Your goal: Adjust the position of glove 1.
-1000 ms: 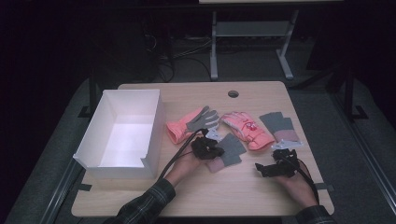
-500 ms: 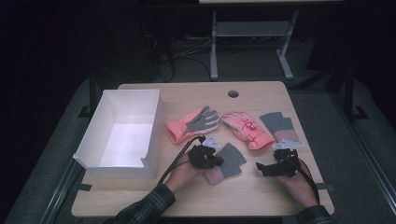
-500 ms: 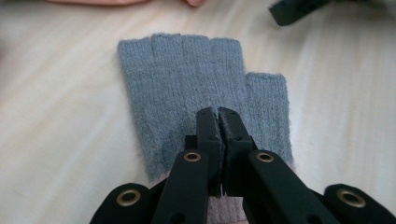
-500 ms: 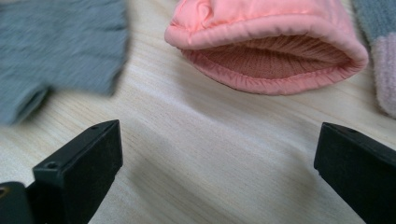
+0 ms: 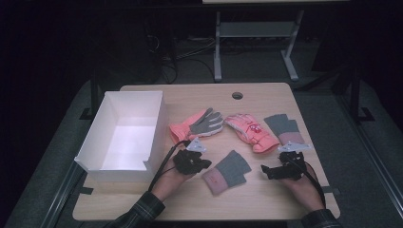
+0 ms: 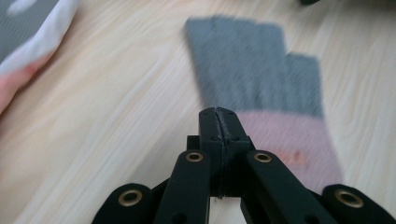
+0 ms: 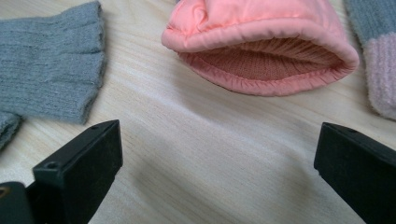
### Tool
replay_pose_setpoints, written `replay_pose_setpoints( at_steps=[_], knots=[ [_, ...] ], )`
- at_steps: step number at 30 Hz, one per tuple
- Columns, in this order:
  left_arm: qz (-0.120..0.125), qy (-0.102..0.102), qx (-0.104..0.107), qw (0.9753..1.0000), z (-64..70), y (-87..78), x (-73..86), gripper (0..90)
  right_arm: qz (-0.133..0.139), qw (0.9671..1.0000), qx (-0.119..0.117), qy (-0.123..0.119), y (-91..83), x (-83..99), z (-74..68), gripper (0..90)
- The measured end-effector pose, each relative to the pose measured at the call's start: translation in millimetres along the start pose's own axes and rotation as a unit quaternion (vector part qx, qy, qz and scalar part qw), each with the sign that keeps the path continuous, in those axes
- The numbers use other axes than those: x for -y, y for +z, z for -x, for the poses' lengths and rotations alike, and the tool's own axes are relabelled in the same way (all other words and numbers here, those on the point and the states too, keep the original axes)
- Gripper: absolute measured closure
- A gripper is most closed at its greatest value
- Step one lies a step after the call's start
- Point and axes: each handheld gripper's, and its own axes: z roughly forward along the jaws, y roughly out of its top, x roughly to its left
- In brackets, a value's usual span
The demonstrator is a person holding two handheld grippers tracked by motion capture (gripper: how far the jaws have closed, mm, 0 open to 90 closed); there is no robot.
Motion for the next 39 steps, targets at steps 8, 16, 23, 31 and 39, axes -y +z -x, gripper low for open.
replay_pose_setpoints(
  at_steps=[8, 16, 23, 31, 39],
  knots=[
    [-0.034, -0.007, 0.001, 0.9994, 2.5, 7.8, 14.8, 89.5, 0.002, 1.0, 0.006, 0.002, -1.4, -0.2, 0.3, 0.8],
    [-0.039, 0.009, 0.033, 0.9986, 14.4, 9.6, 15.8, 89.6, 0.0, 1.0, 0.006, 0.001, -0.7, -0.2, -0.1, 0.8],
    [-0.034, 0.018, 0.063, 0.9973, 31.1, 16.7, 11.3, 89.6, 0.0, 1.0, 0.005, 0.001, 0.1, -0.1, 0.1, 0.8],
    [-0.038, 0.045, 0.101, 0.9931, 54.8, 32.2, 0.8, 89.6, -0.003, 1.0, 0.004, 0.002, 1.0, 0.0, -0.1, 0.8],
    [-0.04, 0.065, 0.117, 0.9902, 69.5, 47.4, -13.1, 89.6, -0.002, 1.0, 0.002, 0.005, 1.3, 0.2, 0.2, 0.8]
  ],
)
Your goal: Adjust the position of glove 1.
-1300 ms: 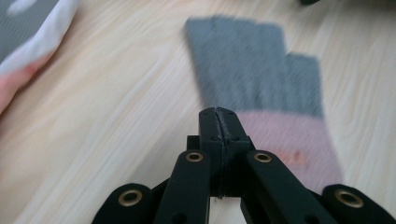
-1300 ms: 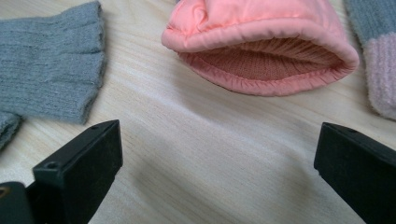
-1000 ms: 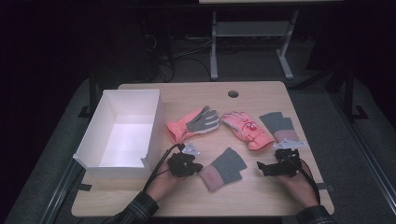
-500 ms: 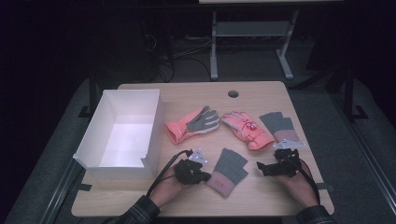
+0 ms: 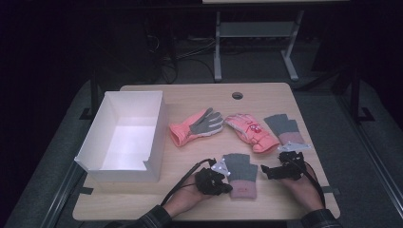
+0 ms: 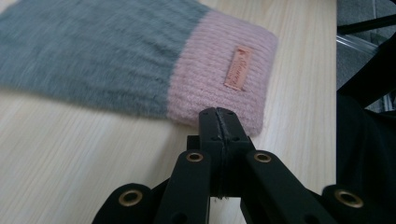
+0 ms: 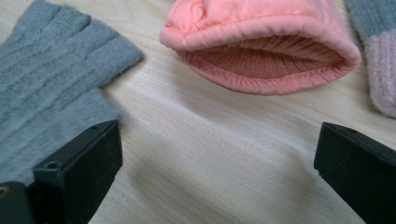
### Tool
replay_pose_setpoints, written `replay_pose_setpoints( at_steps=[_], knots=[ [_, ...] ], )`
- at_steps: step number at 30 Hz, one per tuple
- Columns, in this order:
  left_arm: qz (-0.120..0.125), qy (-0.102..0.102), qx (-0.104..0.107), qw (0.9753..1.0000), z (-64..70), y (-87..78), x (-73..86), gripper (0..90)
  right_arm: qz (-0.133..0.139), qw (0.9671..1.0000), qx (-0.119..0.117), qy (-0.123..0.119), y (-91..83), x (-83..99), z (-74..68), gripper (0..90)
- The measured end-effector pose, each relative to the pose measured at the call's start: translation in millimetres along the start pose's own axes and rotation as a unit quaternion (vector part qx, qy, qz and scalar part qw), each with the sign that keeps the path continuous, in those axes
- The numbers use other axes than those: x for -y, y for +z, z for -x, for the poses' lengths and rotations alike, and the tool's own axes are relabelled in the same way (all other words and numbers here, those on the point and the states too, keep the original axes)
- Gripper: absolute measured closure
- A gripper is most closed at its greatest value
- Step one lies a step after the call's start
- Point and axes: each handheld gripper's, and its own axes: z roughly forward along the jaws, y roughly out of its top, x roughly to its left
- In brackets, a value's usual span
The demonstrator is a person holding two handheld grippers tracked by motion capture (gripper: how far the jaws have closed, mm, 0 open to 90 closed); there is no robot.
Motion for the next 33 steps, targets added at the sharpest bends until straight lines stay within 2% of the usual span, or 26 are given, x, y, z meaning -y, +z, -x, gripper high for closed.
replay_pose_setpoints(
  at_steps=[7, 14, 17, 21, 23, 24, 25, 26, 28, 31, 32, 33],
  knots=[
    [0.0, 0.015, 0.011, 0.9998, 7.6, 16.6, -13.6, 89.6, 0.001, 1.0, -0.001, 0.001, -0.4, 0.0, 1.0, 0.8],
    [0.005, 0.018, 0.018, 0.9997, 10.5, 25.9, -21.5, 89.6, 0.002, 1.0, -0.002, 0.002, -0.9, -0.1, 1.4, 0.8],
    [0.007, 0.019, 0.018, 0.9996, 10.1, 26.1, -22.0, 89.6, 0.002, 1.0, -0.002, 0.003, -0.9, -0.1, 1.5, 0.8],
    [0.009, 0.021, 0.007, 0.9997, 5.3, 16.1, -17.6, 89.4, 0.003, 1.0, -0.004, 0.004, -1.8, -0.2, 2.0, 0.8],
    [0.012, 0.019, -0.004, 0.9997, 2.3, 8.1, -13.2, 81.3, 0.003, 1.0, -0.004, 0.003, -1.6, -0.2, 2.5, 0.8],
    [0.011, 0.018, -0.008, 0.9998, 0.1, 4.0, -10.1, 81.3, 0.003, 1.0, -0.004, 0.003, -1.6, -0.2, 2.5, 0.8],
    [0.013, 0.017, -0.016, 0.9997, -2.1, -1.9, -5.0, 75.1, 0.003, 0.9999, -0.008, 0.008, -1.9, -0.6, 2.5, 0.8],
    [0.012, 0.018, -0.02, 0.9996, -3.8, -5.6, -1.8, 75.1, 0.003, 0.9999, -0.008, 0.008, -1.9, -0.6, 2.5, 0.8],
    [0.01, 0.016, -0.033, 0.9993, -9.2, -15.4, 7.4, 68.6, 0.003, 0.9999, -0.009, 0.011, -2.3, -0.7, 2.7, 0.8],
    [0.014, 0.019, -0.051, 0.9984, -16.2, -28.3, 17.2, 55.8, 0.002, 0.9999, -0.009, 0.01, -2.0, -0.7, 2.8, 0.8],
    [0.023, 0.017, -0.063, 0.9976, -19.1, -33.8, 22.6, 53.0, 0.002, 0.9999, -0.009, 0.01, -2.0, -0.7, 2.7, 0.8],
    [0.023, 0.017, -0.063, 0.9976, -19.1, -33.8, 22.6, 49.9, 0.002, 0.9999, -0.009, 0.01, -2.0, -0.7, 2.7, 0.8]
  ],
)
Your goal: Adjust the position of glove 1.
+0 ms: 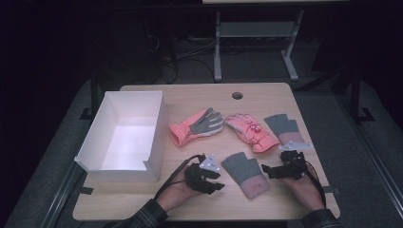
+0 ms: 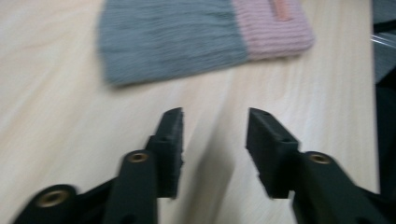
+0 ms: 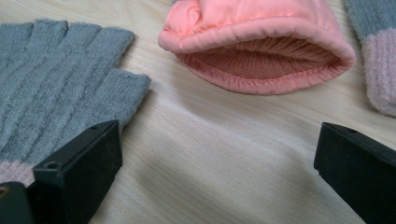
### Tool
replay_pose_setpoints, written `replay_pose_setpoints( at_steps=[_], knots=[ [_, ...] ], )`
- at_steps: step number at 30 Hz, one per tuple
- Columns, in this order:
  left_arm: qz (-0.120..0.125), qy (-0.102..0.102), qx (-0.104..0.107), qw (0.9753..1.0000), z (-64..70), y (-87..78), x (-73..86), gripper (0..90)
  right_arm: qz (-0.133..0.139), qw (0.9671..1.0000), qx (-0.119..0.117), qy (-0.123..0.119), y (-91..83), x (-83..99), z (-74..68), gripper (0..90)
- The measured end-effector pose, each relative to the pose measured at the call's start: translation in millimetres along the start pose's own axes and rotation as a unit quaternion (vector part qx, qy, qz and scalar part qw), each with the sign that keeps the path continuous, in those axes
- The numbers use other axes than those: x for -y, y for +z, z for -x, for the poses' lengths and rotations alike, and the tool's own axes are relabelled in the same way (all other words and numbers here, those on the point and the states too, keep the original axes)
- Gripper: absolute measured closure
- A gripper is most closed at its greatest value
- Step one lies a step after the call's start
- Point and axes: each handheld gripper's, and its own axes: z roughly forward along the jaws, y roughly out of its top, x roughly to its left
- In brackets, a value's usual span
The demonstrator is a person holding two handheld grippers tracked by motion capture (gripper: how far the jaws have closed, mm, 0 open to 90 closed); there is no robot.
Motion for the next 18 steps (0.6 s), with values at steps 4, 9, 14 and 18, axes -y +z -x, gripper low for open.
replay_pose_setpoints(
  at_steps=[4, 9, 14, 18],
  knots=[
    [0.002, -0.001, -0.026, 0.9997, -7.5, -9.3, 14.7, 42.6, 0.002, 1.0, 0.0, 0.001, -0.5, 0.0, 0.2, 0.8],
    [0.0, -0.024, -0.041, 0.9989, -17.4, -13.9, 33.5, 32.2, -0.005, 1.0, -0.004, 0.004, 0.4, -0.8, 0.5, 0.8],
    [0.005, -0.042, -0.075, 0.9963, -22.1, -13.9, 43.9, 16.2, -0.006, 1.0, 0.0, 0.003, -0.8, -1.8, 0.7, 0.7],
    [0.016, -0.037, -0.077, 0.9962, -24.1, -14.5, 48.7, 12.8, -0.008, 1.0, 0.0, -0.001, -1.5, -1.8, 1.0, 0.8]
  ],
)
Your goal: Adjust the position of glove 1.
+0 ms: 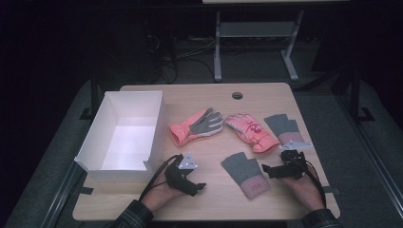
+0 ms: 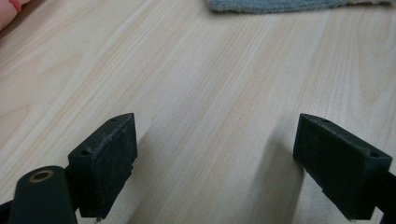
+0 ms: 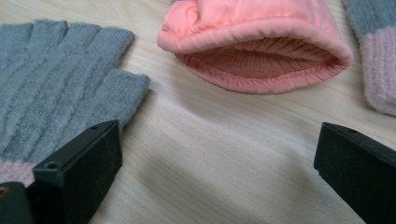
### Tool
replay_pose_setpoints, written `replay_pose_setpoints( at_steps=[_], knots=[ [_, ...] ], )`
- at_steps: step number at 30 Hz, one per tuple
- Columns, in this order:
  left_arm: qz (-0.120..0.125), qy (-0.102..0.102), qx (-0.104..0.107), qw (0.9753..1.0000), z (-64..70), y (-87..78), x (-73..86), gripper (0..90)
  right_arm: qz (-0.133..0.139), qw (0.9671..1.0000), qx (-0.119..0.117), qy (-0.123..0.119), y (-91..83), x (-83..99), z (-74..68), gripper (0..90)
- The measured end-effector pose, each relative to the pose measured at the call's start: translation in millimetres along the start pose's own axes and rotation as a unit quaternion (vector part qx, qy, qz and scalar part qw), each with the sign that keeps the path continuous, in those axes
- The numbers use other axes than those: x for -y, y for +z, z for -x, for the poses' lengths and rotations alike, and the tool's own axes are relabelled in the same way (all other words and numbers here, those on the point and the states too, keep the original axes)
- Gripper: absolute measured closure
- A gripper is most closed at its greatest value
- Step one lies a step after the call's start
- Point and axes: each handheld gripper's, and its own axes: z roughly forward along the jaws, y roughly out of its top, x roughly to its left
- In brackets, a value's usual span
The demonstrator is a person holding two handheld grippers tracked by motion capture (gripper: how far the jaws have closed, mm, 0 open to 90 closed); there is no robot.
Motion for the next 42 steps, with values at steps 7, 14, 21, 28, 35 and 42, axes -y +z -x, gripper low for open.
replay_pose_setpoints(
  at_steps=[7, 14, 21, 28, 35, 42],
  knots=[
    [0.025, 0.007, 0.003, 0.9996, -4.4, -2.4, 8.8, 12.7, -0.003, 1.0, -0.001, 0.0, -2.8, -2.3, 0.8, 3.0],
    [0.025, 0.011, 0.001, 0.9996, -5.1, -2.9, 8.9, 12.8, 0.0, 1.0, 0.002, 0.005, -8.0, -4.6, 5.8, 6.8],
    [0.026, 0.006, 0.002, 0.9996, -4.9, -2.7, 9.1, 12.8, 0.008, 0.9999, 0.002, 0.012, -14.0, -11.2, 16.1, 13.6],
    [0.026, 0.005, 0.002, 0.9997, -4.8, -2.6, 8.8, 12.8, 0.026, 0.9993, 0.006, 0.025, -21.3, -21.2, 30.2, 22.3],
    [0.026, 0.005, 0.001, 0.9997, -4.9, -2.5, 8.7, 12.8, 0.044, 0.9982, 0.005, 0.04, -26.5, -34.8, 45.1, 32.6],
    [0.026, 0.005, 0.001, 0.9997, -5.0, -2.4, 8.8, 12.8, 0.064, 0.9963, 0.024, 0.053, -25.7, -48.6, 64.1, 42.2]
  ],
)
